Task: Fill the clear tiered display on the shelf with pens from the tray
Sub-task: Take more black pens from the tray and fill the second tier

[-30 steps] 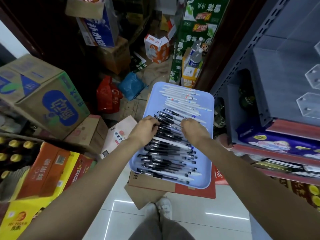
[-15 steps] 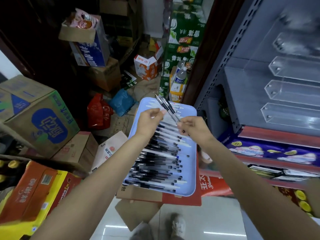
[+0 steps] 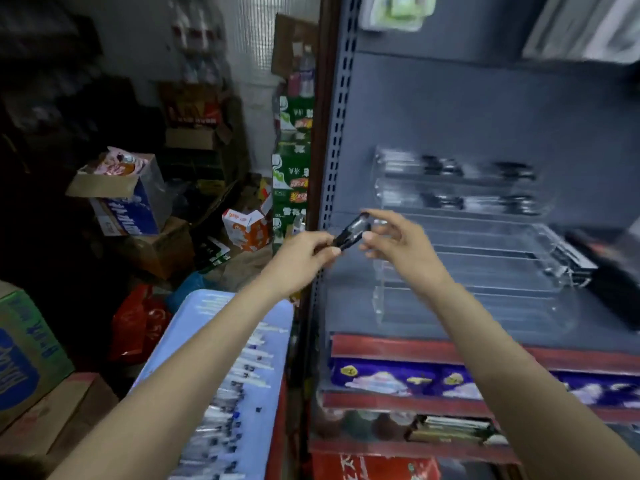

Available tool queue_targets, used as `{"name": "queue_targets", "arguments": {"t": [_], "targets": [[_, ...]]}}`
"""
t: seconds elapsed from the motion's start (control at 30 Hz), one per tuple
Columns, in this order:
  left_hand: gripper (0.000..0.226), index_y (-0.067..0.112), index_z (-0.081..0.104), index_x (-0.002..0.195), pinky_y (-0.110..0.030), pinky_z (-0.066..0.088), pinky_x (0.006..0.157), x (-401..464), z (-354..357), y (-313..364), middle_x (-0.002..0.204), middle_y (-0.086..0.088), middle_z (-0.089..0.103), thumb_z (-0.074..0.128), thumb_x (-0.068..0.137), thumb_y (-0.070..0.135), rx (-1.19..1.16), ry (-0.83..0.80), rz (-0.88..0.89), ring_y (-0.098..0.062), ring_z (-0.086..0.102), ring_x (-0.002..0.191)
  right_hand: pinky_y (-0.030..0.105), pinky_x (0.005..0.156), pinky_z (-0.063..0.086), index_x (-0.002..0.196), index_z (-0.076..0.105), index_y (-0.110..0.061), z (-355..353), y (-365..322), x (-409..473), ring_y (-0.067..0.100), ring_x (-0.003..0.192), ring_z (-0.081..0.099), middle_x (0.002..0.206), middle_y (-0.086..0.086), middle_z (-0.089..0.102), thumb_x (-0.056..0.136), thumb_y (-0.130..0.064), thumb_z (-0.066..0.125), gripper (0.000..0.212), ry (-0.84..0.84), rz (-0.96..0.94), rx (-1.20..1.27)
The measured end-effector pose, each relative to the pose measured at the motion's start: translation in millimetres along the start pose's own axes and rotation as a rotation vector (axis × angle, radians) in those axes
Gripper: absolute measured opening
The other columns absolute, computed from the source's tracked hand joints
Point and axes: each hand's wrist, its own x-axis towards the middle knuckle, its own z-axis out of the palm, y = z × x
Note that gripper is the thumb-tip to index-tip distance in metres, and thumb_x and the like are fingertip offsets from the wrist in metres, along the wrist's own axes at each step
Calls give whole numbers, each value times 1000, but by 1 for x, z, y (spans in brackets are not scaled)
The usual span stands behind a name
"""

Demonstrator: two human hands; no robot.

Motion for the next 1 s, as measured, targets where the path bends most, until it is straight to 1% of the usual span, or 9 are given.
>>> {"name": "queue_targets", "arguments": {"t": [0.07,0.17,0.3,0.47,0.57,0.67,0.73,0.87,1.0], "targets": [[15,11,65,89,-25,39,65,21,14,29,75,0,62,54,93,20,39,-1,30,-14,58,73,16,69,56,97,62,-4,-39,1,10,4,62,63,77,10,61,87,8,56,17,6,-49,37],[19,7,66,93,-31,36,67,51,32,60,79,-11,61,54,93,21,144,88,92,-25,58,79,12,69,55,96,64,5,-93,3,23,1,59,64,72,8,62,84,10,58,14,60,-79,19],[27,15,64,117,-33,39,70,78,41,87,82,-9,51,51,95,19,326,393,78,-26,55,81,12,68,54,81,66,-9,-159,8,44,2,62,67,76,5,64,85,6,60,17,208,-107,41],[39,5,43,137,-18,30,74,101,48,99,92,-5,42,42,98,12,344,389,14,-23,49,89,16,73,55,86,64,-7,-203,19,76,1,62,68,81,5,66,88,2,58,11,328,-72,65],[37,3,47,134,-16,29,76,110,47,108,93,-8,48,44,98,11,330,405,46,-18,47,88,27,85,55,89,66,-3,-207,23,97,19,76,70,88,13,68,88,3,57,11,346,-39,-19],[26,8,58,120,-18,37,83,117,48,113,105,-5,59,50,95,12,262,452,54,-14,54,96,6,67,50,92,68,-2,-204,25,108,3,62,67,86,11,68,88,2,58,11,284,-47,-195],[18,10,60,109,-18,38,79,120,50,115,99,-1,60,53,94,13,223,453,28,-10,54,90,3,64,46,96,69,-2,-202,28,113,7,65,66,83,8,66,86,0,61,12,240,-66,-299],[16,11,65,105,-20,43,81,127,54,113,97,-3,63,57,92,15,256,414,30,-11,56,89,11,70,41,90,73,-6,-200,33,126,17,82,64,87,7,71,82,-7,69,9,172,-118,-594],[18,14,68,106,-16,39,81,129,53,109,92,3,55,60,89,16,306,410,36,-8,52,86,27,81,51,85,73,-11,-199,40,136,22,86,67,89,7,72,82,-12,70,5,115,-115,-785]]}}
